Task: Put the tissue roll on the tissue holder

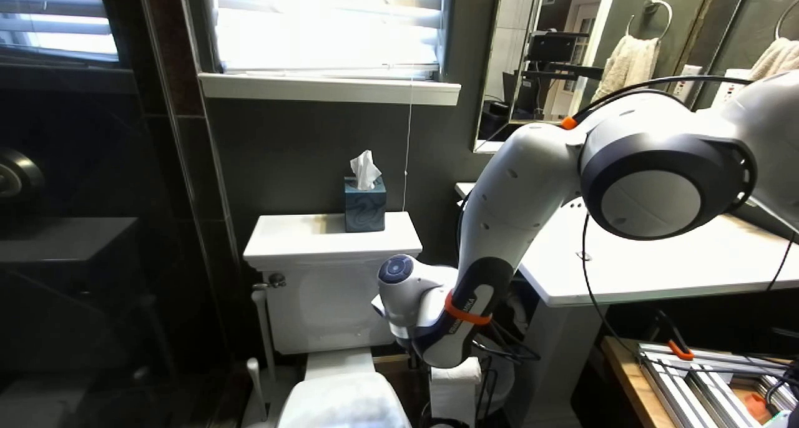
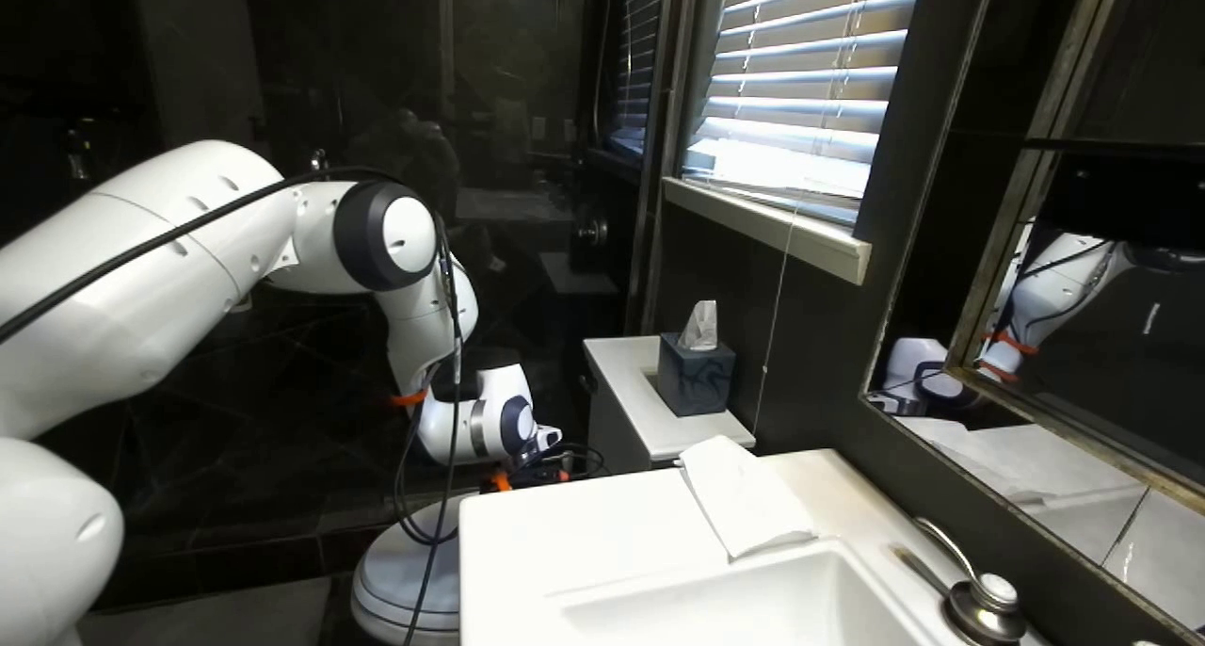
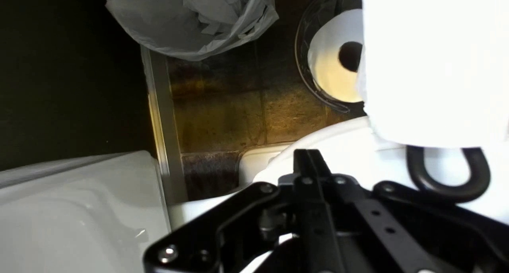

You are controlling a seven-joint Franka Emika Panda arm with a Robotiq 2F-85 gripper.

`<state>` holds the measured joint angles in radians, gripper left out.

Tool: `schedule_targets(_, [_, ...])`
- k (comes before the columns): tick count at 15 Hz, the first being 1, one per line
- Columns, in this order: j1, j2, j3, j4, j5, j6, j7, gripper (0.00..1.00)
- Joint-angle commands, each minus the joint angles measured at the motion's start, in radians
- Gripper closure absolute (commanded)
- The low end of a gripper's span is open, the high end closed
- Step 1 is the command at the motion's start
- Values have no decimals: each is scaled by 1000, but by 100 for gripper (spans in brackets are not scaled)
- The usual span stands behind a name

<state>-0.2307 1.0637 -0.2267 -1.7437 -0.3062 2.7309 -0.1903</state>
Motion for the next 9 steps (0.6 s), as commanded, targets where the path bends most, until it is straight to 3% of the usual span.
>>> schedule_targets(1, [-20,-42,13,-71,36,67,2,100])
schedule_targets(9, [-2,-81,-10,-172,77,230,58,100])
